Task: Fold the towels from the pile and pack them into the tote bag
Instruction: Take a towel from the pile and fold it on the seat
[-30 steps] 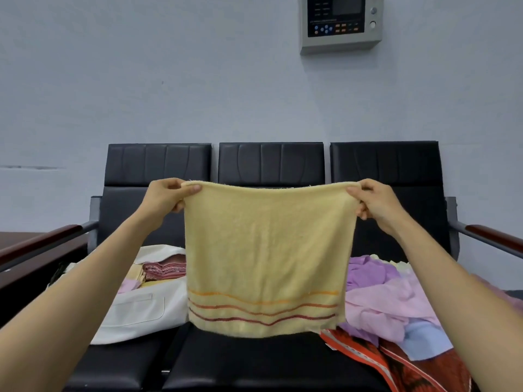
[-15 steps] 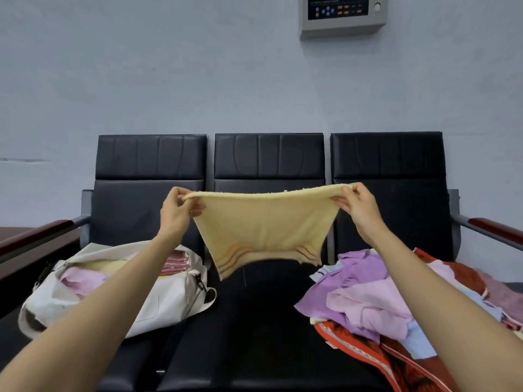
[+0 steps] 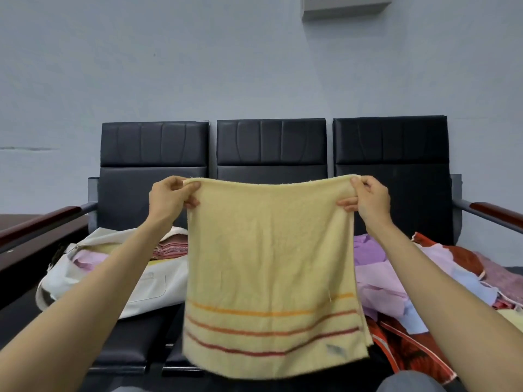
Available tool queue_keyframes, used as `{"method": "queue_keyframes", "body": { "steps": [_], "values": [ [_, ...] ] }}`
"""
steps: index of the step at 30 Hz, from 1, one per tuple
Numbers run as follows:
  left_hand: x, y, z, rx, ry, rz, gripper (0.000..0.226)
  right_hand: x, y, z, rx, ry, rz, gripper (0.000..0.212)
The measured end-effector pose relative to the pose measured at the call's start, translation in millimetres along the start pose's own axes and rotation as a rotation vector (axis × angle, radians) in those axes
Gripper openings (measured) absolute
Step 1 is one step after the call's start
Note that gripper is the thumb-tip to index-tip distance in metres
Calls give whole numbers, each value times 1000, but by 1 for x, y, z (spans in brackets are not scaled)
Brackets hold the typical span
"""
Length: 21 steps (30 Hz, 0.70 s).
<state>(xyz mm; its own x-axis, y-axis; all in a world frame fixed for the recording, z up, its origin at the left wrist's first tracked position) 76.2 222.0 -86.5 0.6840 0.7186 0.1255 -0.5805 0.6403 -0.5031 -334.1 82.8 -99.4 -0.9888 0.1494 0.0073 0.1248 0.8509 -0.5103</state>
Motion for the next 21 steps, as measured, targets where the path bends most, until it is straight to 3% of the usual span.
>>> {"method": "queue_keyframes", "body": {
  "steps": [4,8,13,18,21],
  "values": [
    [-24,-4,-66,222,-17,-110,12,-22,-7,69,-239,30,-139,17],
    [-55,-3,-136,357,34,-111,11,-42,-9,133,-315,-6,-140,14],
    [-86,12,-207,422,25,-115,15,-50,8,202,-410,13,-162,15],
    [-95,68,-249,515,-4,-343,15,-33,54,249,-461,227,-345,11],
    [-81,90,-251,450,-51,-460,13,-19,76,237,-469,240,-434,2]
  ]
}}
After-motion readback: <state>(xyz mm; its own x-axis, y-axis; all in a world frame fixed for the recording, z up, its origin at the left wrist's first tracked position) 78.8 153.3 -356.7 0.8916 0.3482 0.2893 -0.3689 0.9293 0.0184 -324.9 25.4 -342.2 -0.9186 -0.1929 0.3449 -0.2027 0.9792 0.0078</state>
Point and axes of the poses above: each hand's wrist, its own y-axis away from the middle knuckle, its own x-axis out of the back of the hand, z = x × y, the point moved 8 cm from there along -y, towards the middle knuckle, and after that the axes turned 1 degree about -y, right-handed, at the moved point
